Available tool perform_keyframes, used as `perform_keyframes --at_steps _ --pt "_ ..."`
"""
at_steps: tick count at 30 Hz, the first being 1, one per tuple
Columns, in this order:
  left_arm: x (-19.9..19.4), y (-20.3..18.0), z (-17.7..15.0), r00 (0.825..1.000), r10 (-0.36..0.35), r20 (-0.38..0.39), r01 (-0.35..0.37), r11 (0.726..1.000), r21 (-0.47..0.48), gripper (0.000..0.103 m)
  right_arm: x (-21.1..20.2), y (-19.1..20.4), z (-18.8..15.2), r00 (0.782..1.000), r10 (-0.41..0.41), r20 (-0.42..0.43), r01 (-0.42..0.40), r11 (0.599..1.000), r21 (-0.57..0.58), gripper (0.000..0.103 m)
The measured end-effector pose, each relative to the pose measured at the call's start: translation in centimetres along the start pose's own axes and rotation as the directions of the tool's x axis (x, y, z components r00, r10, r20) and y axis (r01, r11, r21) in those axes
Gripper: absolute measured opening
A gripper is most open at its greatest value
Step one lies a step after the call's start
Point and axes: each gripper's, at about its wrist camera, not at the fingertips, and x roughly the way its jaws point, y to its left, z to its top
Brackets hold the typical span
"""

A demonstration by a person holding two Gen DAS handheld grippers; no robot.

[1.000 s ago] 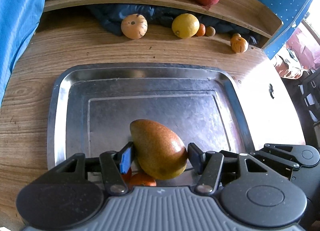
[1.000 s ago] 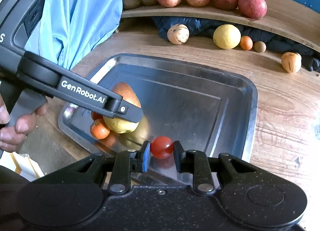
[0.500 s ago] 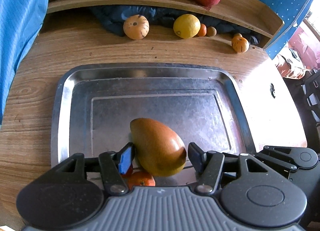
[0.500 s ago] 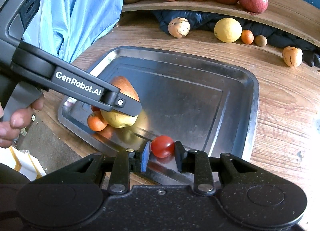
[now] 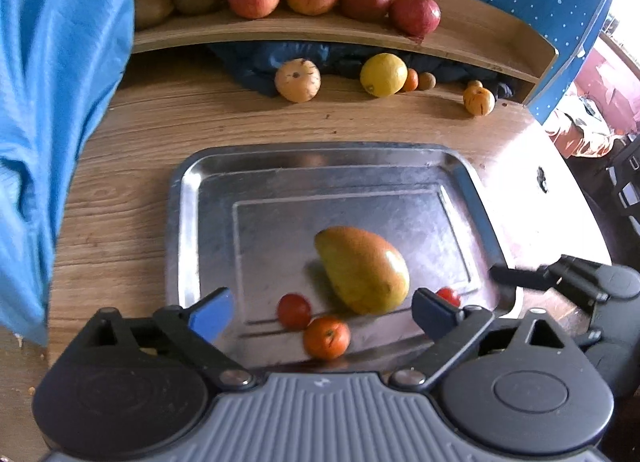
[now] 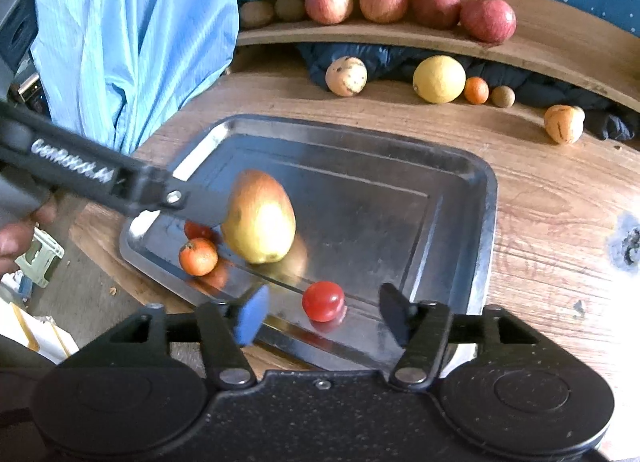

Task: Organize fruits
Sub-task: 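Open left gripper to set the pear down while right gripper releases the tomato on the tray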

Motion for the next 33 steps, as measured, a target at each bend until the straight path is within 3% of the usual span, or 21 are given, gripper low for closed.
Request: perform_keyframes --at_steps 4,10,18,33 --pt "-0.8 0.9 -0.9 0.999 0.025 -0.032 -0.025 1.000 0.017 0.102 -0.9 0.2 0.1 1.000 -0.009 0.010 0.009 1.000 -0.001 0.091" --pt "-1.5 2.1 -2.1 0.995 0.058 -0.080 -0.057 0.998 0.014 0.102 -1.8 1.0 -0.1 0.999 -0.049 -0.006 0.048 0.998 -0.028 0.102" --pt "-1.5 2.8 -2.1 0.985 0.124 -0.122 -0.122 0.992 0.027 0.102 -1.7 0.8 -0.7 0.989 -0.137 -0.054 0.136 0.990 -0.034 0.102" --pt "-0.8 1.8 1.6 0.984 0.149 -0.094 -0.139 0.985 0.105 0.102 -1.7 -1.5 0.8 0.979 -0.203 -0.019 0.204 0.978 0.038 0.102"
